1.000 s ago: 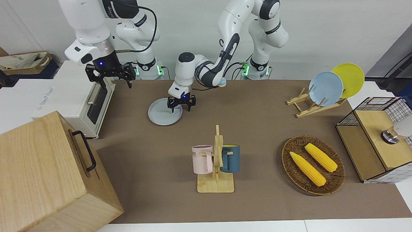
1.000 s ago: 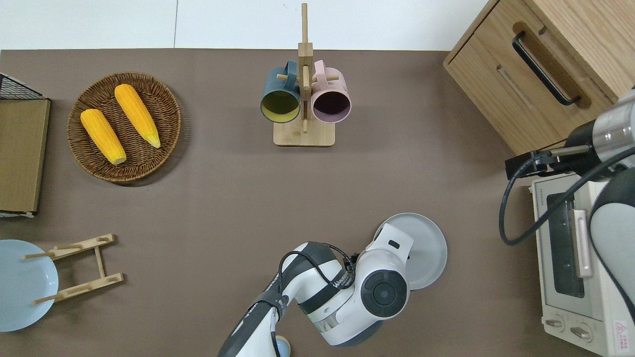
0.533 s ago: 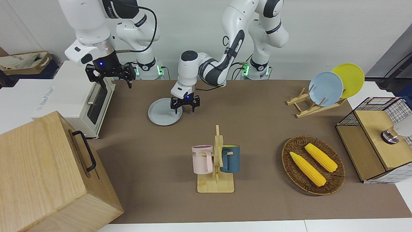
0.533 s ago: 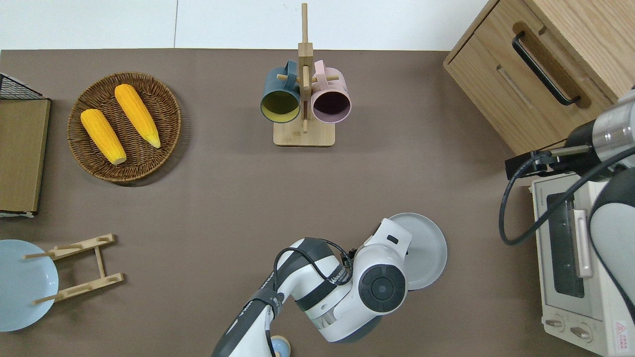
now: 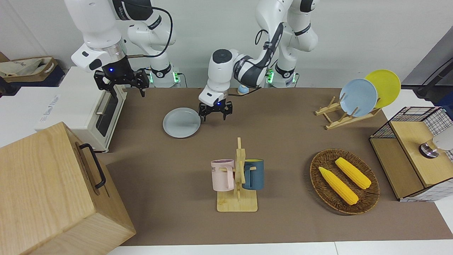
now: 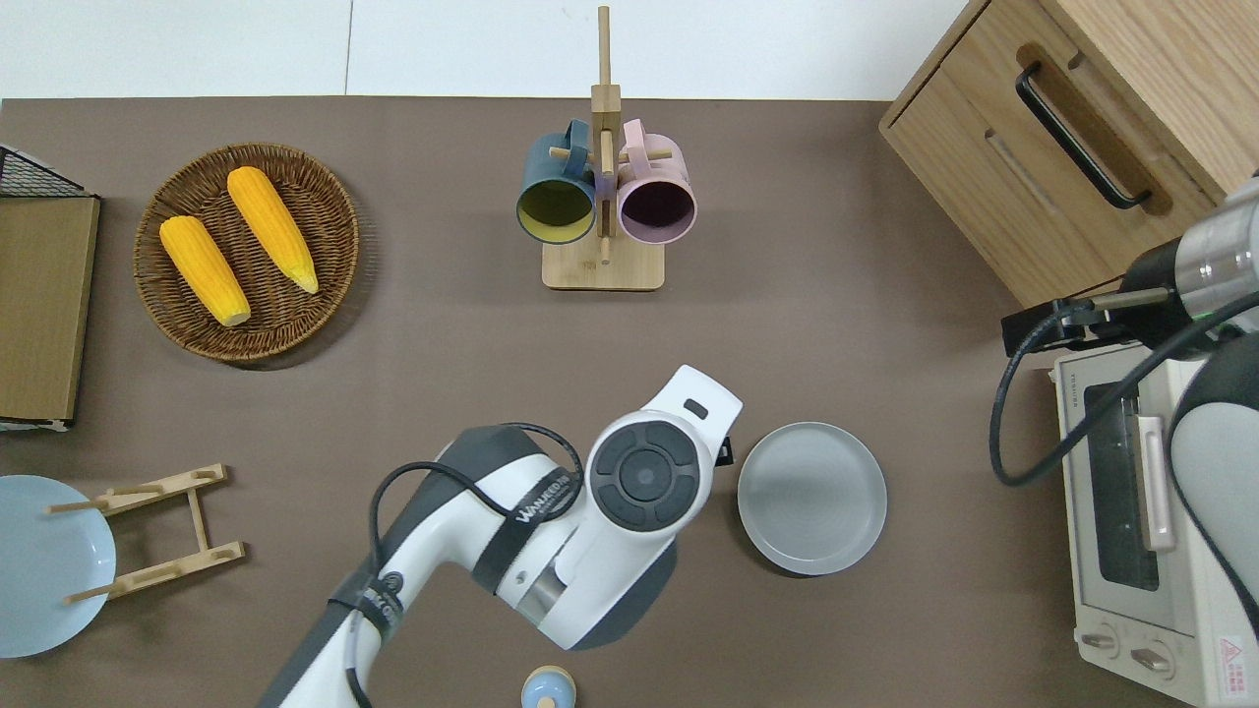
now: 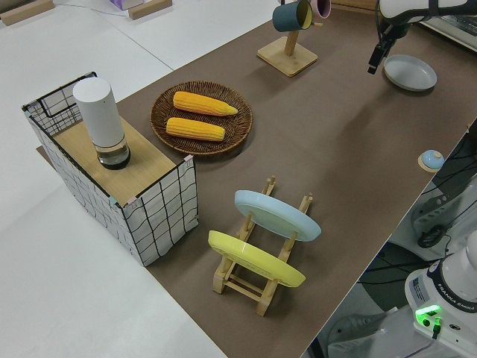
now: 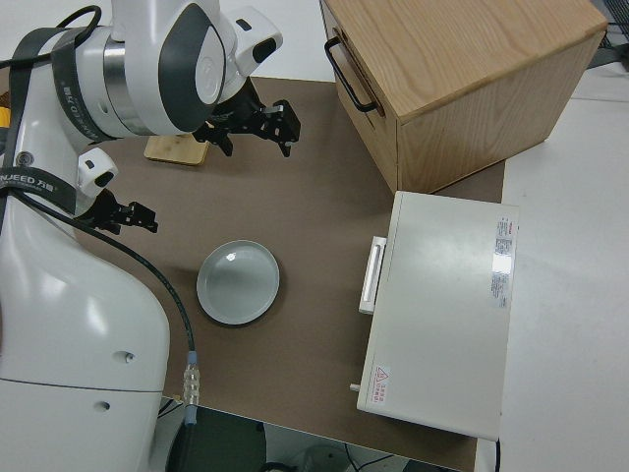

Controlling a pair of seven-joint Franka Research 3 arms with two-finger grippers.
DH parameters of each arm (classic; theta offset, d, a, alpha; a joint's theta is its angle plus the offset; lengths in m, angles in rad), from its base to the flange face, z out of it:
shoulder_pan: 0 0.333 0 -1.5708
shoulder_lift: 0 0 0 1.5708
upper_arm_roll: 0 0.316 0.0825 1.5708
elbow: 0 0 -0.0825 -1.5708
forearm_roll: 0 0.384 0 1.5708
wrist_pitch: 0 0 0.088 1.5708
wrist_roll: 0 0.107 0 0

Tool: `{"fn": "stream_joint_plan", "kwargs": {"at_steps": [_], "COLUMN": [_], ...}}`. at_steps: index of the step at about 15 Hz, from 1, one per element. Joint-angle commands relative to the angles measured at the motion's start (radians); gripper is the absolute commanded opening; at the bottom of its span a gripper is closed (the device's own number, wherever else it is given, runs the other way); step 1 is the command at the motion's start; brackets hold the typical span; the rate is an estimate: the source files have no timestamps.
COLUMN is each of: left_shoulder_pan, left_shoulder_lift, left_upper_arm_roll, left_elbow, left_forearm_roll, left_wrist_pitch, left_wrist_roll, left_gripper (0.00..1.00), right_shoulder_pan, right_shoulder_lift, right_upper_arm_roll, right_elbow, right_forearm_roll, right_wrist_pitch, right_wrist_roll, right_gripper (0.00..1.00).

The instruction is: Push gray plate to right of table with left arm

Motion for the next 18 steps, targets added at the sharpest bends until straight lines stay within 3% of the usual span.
{"fn": "stream_joint_plan", "kwargs": {"at_steps": [1, 8, 13, 18], "left_shoulder_pan": [0.101, 0.303, 0.388, 0.457], "left_shoulder_lift": [-0.073, -0.155, -0.184, -0.234], "left_upper_arm_roll": [-0.004, -0.001, 0.005, 0.052], "left_elbow": [-0.03, -0.019, 0.004, 0.019], "left_forearm_roll": [-0.039, -0.021, 0.088, 0.111], "left_wrist_pitch": [-0.105, -0.266, -0.355, -0.411], "left_wrist_roll": [0.145, 0.373, 0.499, 0.626], "left_gripper": [0.99, 0.99, 0.99, 0.99], "right_shoulder_pan": [-0.001, -0.001, -0.001, -0.001], "right_shoulder_lift": [-0.006, -0.006, -0.006, -0.006], "right_upper_arm_roll": [0.0, 0.0, 0.0, 0.0], "right_elbow": [0.001, 0.003, 0.001, 0.001], "right_forearm_roll": [0.007, 0.007, 0.007, 0.007], "right_wrist_pitch": [-0.01, -0.01, -0.01, -0.01], "right_wrist_roll": [0.003, 0.003, 0.003, 0.003], "right_gripper": [0.983, 0.983, 0.983, 0.983]}}
